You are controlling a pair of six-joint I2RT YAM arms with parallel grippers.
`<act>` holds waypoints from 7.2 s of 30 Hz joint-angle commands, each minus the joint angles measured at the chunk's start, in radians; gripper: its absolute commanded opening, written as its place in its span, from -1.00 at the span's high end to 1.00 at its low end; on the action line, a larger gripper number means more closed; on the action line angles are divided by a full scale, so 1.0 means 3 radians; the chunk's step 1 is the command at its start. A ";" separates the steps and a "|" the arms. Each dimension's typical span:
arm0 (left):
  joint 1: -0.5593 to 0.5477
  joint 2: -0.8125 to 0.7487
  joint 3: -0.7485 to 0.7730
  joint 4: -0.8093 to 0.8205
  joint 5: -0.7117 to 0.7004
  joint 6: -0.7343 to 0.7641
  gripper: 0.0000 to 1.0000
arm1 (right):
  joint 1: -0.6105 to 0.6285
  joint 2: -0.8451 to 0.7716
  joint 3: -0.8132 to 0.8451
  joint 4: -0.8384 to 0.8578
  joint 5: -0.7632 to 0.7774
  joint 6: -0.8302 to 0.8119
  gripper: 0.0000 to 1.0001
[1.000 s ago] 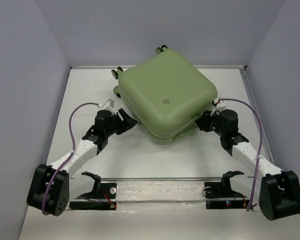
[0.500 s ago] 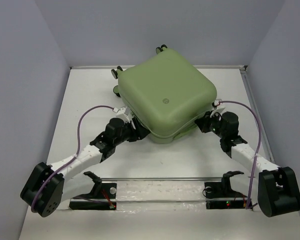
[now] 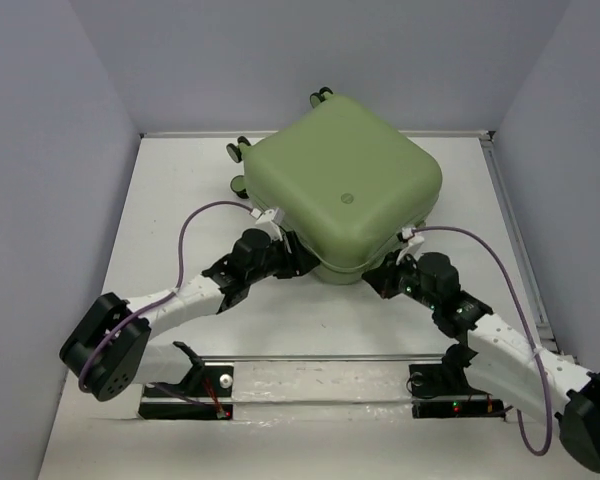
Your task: Pack the luggage
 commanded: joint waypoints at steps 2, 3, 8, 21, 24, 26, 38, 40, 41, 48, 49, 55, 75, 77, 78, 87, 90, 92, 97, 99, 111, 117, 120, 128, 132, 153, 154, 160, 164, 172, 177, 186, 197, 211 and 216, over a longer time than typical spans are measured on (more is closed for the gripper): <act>-0.0206 0.0273 0.0380 0.0738 -0.0213 -0.0113 -0.21 | 0.1151 0.0142 0.0346 -0.0714 0.0279 0.0448 0.86; -0.0236 0.0314 0.0452 0.0748 -0.0224 -0.0123 -0.20 | 0.1573 0.0240 0.0447 -0.0668 0.0452 0.0504 0.86; -0.0364 0.0447 0.0621 0.0743 -0.0158 -0.0098 -0.17 | 0.2513 0.1027 0.1046 -0.0392 0.1331 0.0633 0.86; 0.0171 -0.0294 0.0866 -0.0662 -0.0419 0.0423 -0.94 | 0.2641 0.1377 0.1114 0.0621 0.2785 0.0734 0.86; 0.0912 -0.0330 0.1223 -0.1000 0.0331 0.0536 -0.98 | 0.2641 0.1157 0.0818 0.0519 0.2658 0.0878 0.86; 0.1291 -0.0279 0.1341 -0.1041 0.0455 0.0526 -0.98 | 0.2641 0.1004 0.0755 0.0350 0.2606 0.0950 0.50; 0.1993 0.1228 0.2762 -0.1051 0.0942 0.0137 -0.98 | 0.2641 0.0154 0.0679 -0.0535 0.2606 0.0929 -0.40; 0.1993 0.1539 0.3078 -0.1138 0.0993 0.0143 -0.98 | 0.2641 0.0103 0.0663 -0.0535 0.2565 0.0914 -0.40; 0.1993 0.1637 0.3156 -0.1159 0.1003 0.0143 -0.98 | 0.2641 0.0093 0.0673 -0.0606 0.2555 0.0909 -0.40; 0.1967 0.2164 0.3566 -0.0844 0.1085 -0.0153 -0.96 | 0.2641 0.0098 0.0684 -0.0724 0.2550 0.0924 -0.40; 0.1957 0.2190 0.3566 -0.0761 0.1115 -0.0200 -0.94 | 0.2641 0.0103 0.0668 -0.0734 0.2590 0.0924 -0.40; 0.1936 0.2318 0.3434 -0.0188 0.1187 -0.0598 -0.61 | 0.2641 0.0062 0.0653 -0.1024 0.2963 0.1149 -0.39; 0.1983 0.0961 0.1584 0.1216 0.0687 -0.0736 0.88 | 0.0384 -0.0230 0.0607 -0.1068 0.2357 0.0583 0.86; 0.1942 0.0709 0.1161 0.1234 0.0559 -0.0696 0.89 | 0.0035 -0.0133 0.0734 -0.0965 0.1766 0.0301 0.86; 0.1926 0.0591 0.1016 0.1224 0.0508 -0.0650 0.89 | -0.0133 -0.0077 0.0780 -0.0919 0.1575 0.0235 0.86; 0.1631 -0.1075 -0.0339 0.0781 0.0099 -0.0508 0.89 | -0.0764 0.1467 0.1770 0.0017 -0.0629 -0.0170 0.86; 0.1528 -0.1628 -0.0412 0.0412 -0.0101 -0.0379 0.89 | -0.0764 0.1795 0.2196 -0.0018 -0.1044 -0.0191 0.75; 0.1507 -0.1960 -0.0412 0.0197 -0.0157 -0.0333 0.89 | -0.0764 0.1740 0.2472 -0.0227 -0.1010 -0.0216 0.49; 0.1502 -0.2140 -0.0361 -0.0090 -0.0214 -0.0149 0.88 | -0.0764 0.0877 0.2036 -0.0896 -0.0432 -0.0227 -0.13; 0.1497 -0.2135 -0.0442 -0.0050 -0.0219 -0.0149 0.89 | -0.0764 0.0519 0.1718 -0.0964 -0.0421 -0.0074 -0.12; 0.1466 -0.1936 -0.0672 0.0262 -0.0260 -0.0215 0.88 | 0.0023 -0.0604 -0.0078 -0.0392 -0.0197 0.0367 0.13; 0.1466 -0.1956 -0.0836 0.0257 -0.0275 -0.0180 0.89 | 0.0023 -0.0154 -0.0180 0.0043 0.0262 0.0438 -0.04; 0.1466 -0.1951 -0.0877 0.0257 -0.0270 -0.0164 0.89 | 0.0023 -0.0081 -0.0196 0.0232 0.0447 0.0367 -0.10; 0.1461 -0.1941 -0.0964 0.0303 -0.0296 -0.0149 0.89 | 0.0023 -0.0030 -0.0293 0.1044 0.0331 0.0183 -0.13; 0.1461 -0.1931 -0.0990 0.0324 -0.0295 -0.0159 0.89 | 0.0023 -0.0040 -0.0385 0.1372 0.0136 0.0224 0.20; 0.1405 -0.1926 -0.0974 0.0400 -0.0331 -0.0180 0.88 | 0.0023 -0.0628 -0.0406 0.0213 0.0840 0.0433 -0.15; 0.1405 -0.1926 -0.0959 0.0390 -0.0326 -0.0169 0.89 | 0.0023 -0.0649 -0.0395 0.0055 0.1009 0.0479 -0.15; 0.1405 -0.1895 -0.0658 0.0349 -0.0265 -0.0195 0.89 | 0.0023 -0.0623 -0.0288 -0.0386 0.1399 0.0709 -0.18; 0.1400 -0.1925 -0.0163 0.0207 -0.0096 -0.0195 0.88 | 0.0023 -0.0786 -0.0257 -0.0356 0.1323 0.0679 -0.31; 0.1400 -0.1982 -0.0309 0.0078 -0.0168 -0.0149 0.88 | 0.0023 -0.0639 -0.0226 0.0159 0.0864 0.0117 -0.15; 0.1400 -0.1874 -0.0524 0.0145 -0.0167 -0.0103 0.88 | 0.0023 -0.0271 -0.0191 0.0493 0.0872 -0.0011 -0.02; 0.1400 -0.1777 -0.0724 0.0288 -0.0183 -0.0118 0.89 | 0.0023 -0.0158 -0.0175 0.0667 0.1317 -0.0053 0.22; 0.1384 -0.1757 -0.0775 0.0313 -0.0158 -0.0133 0.89 | 0.0023 0.0057 -0.0079 0.0815 0.1165 -0.0094 0.86; 0.0817 -0.1506 -0.0790 0.0610 -0.0321 -0.0231 0.89 | 0.1921 0.1177 0.1164 -0.0126 0.1808 0.0004 0.86; 0.0740 -0.1547 -0.0754 0.0590 -0.0285 -0.0226 0.89 | 0.1757 0.1263 0.1562 -0.0197 0.1466 -0.0200 0.87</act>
